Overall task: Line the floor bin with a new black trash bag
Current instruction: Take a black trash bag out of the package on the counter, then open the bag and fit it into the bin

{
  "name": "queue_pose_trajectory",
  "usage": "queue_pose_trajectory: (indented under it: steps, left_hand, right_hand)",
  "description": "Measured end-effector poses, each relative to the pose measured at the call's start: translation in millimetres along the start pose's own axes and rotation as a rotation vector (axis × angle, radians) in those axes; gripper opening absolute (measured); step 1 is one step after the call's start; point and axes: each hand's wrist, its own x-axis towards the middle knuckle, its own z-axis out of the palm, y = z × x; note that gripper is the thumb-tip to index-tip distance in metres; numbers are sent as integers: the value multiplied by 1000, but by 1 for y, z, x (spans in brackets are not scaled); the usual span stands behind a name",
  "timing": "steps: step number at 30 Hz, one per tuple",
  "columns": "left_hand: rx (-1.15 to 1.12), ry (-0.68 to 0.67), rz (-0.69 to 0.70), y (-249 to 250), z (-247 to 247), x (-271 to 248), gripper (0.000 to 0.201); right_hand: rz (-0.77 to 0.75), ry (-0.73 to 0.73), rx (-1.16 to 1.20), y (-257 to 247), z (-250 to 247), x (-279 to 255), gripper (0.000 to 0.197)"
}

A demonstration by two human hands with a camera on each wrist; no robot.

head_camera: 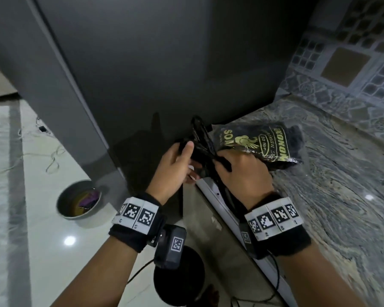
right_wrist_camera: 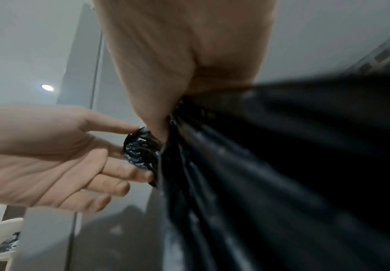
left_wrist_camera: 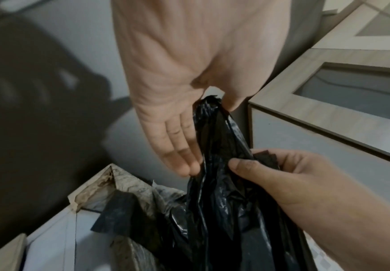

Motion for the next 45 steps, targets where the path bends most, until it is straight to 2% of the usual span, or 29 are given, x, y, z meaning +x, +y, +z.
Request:
queue_pose_trajectory:
  steps: [4,7,10,15,20,22,24,27,32,35,39,42,43,45]
  left_hand:
    - [-37,75,74,9,-14,-44,32]
    - [-54,138,115,11,-27,-81,36]
    - [-66,205,126,4,-40,-113,22]
    - [-8,244,151,-7,-62,-155,13]
    - [100,254,197,-12,-78,-178,10]
    - [142,288,189,-17,-86,-184,12]
    - [194,329,177,-26,-98,-187,11]
    - [283,389,161,-41,-113,-192,7]
    - [373,436,73,-65,-110,-198,9]
    - [373,461,37,-75,-100,-201,12]
    - [386,484,26,-81,-89,-205,11]
    - [382,488,32,-81,-81,-208,12]
    - [371,492,31,-81,-79,-209,13]
    - [359,504,26,-80,-75,-212,13]
  right_hand:
    - [-23,5,55,-34,-10,-33,18]
    - [-109,-5,114,-59,-13,-59,16]
    - [-153,-55,236,-77,-11,-78,17]
    - [-49,-172,479,-106,-7,-97,44]
    - [-74,-84,523,-117,9,-93,23]
    - [-79,-73,541,-114,15,-90,25]
    - [-33,-97,567,-105,18,-87,29]
    - [65,-204,605,-82,30,-85,16]
    - [311,-361,729,-49,49,-93,8]
    - [351,-410,709,-34,61,-95,17]
    - [376,-409,686,-33,65,-97,53]
    - [367,-337,586,-33,69,-95,79]
    - [367,-316,566,-31,71,-94,82]
    - [371,-293,512,-30,71,-92,77]
